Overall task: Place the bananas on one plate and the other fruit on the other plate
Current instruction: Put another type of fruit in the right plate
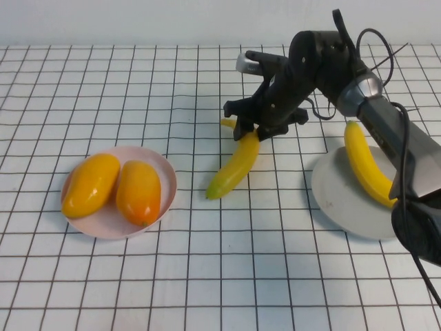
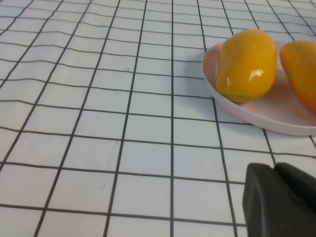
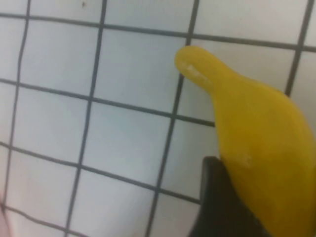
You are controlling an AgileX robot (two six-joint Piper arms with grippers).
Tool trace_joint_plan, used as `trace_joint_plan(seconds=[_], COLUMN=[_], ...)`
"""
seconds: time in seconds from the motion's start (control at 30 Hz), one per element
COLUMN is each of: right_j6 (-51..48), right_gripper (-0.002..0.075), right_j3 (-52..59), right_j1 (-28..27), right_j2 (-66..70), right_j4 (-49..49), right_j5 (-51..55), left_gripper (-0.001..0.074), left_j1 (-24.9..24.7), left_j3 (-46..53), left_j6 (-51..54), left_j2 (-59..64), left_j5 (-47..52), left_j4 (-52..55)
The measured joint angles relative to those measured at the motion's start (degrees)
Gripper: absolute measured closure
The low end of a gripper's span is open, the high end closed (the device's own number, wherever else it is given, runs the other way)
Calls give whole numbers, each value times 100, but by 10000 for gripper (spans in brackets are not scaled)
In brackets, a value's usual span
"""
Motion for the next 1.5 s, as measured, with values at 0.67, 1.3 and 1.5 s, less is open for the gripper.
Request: trace_joint_plan(seconds=[0.67,1.3,1.5], right_j6=[-1652,-2997,-3040], right_gripper=[402,402,277], right_j3=[2161,5224,5224], right_j1=[-56,-400,-400], right_j2=[-2299,-3618,-3380], right_j4=[-1567,-2032,-2271], right_j5=[240,-746,-733], left_gripper=[739,739,739], left_j1=[0,0,0], left_j3=[0,0,0], left_j6=[0,0,0], left_j2=[0,0,0], left_j5=[0,0,0], left_j4=[-9,-9,-9])
